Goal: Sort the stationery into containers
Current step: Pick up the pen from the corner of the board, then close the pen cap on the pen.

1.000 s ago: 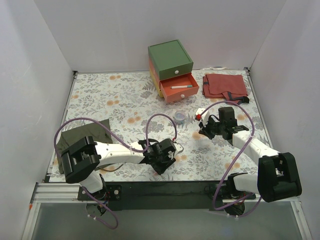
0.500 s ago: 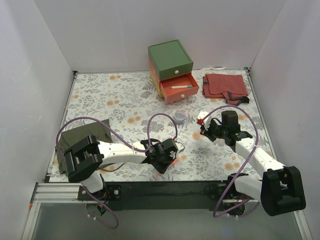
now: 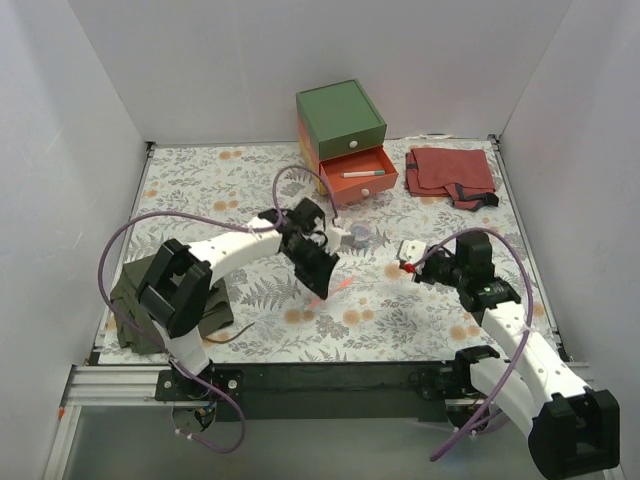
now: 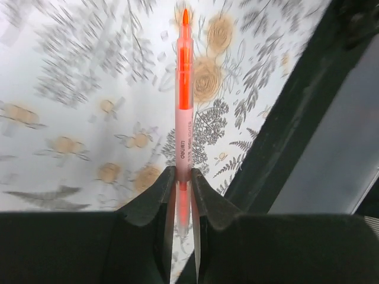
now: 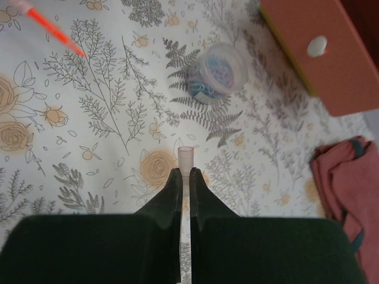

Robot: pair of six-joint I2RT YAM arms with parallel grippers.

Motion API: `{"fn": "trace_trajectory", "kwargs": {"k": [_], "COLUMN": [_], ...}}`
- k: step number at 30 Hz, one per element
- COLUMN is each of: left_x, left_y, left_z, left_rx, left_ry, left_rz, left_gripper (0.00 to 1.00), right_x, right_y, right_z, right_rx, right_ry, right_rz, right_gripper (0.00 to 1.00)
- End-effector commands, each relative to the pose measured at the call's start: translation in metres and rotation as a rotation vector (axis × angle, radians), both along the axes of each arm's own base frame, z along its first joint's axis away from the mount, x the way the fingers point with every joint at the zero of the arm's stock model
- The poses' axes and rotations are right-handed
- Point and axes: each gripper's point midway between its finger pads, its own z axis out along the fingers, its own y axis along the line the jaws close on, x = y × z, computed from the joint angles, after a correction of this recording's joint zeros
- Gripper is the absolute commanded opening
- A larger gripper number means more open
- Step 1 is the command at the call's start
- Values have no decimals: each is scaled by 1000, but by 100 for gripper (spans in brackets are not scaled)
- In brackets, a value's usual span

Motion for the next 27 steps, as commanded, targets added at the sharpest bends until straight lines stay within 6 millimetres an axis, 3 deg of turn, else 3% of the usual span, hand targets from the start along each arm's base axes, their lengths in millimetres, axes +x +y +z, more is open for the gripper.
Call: {"fn": "trace_trajectory", "kwargs": {"k": [1,3,5,6,7,8,9,11,13,14,27], "left_x": [5,19,20,33,31,37,42,55,59,59,47], "left_y": [5,7,14,14,18,16,13,11,10,9,14], "left_z": [40,47,30,30,35,22,25,34,29,27,12], "left_rx": [-323,-470,-487,-563,-566,-577,-585,-646,-643,-642,-637], "left_ry": [222,221,309,261,335,394,437,432,457,473,569], "left_rz": [-179,-225,-218,-254,-227,-197,-151,-110,-93,-83,-26], "left_gripper": [0,0,0,0,0,0,0,0,0,0,0], "right_x": [-16,-16,-10,-8,0,6,11,26,32,37,33], "right_y": [20,23,29,31,34,37,41,51,61,65,99], "right_z": [1,-7,-8,-9,-11,-6,-17,-2,-9,-3,-6], "right_rx": [-80,-118,-146,-156,-158,-157,-161,-143,-140,-134,-57], "right_ry": [-243,-310,-435,-468,-484,-495,-445,-449,-436,-485,-522], "right_rz": [218,252,299,316,322,322,333,339,379,388,540], "right_gripper": [1,1,1,1,1,1,1,1,1,1,1]}}
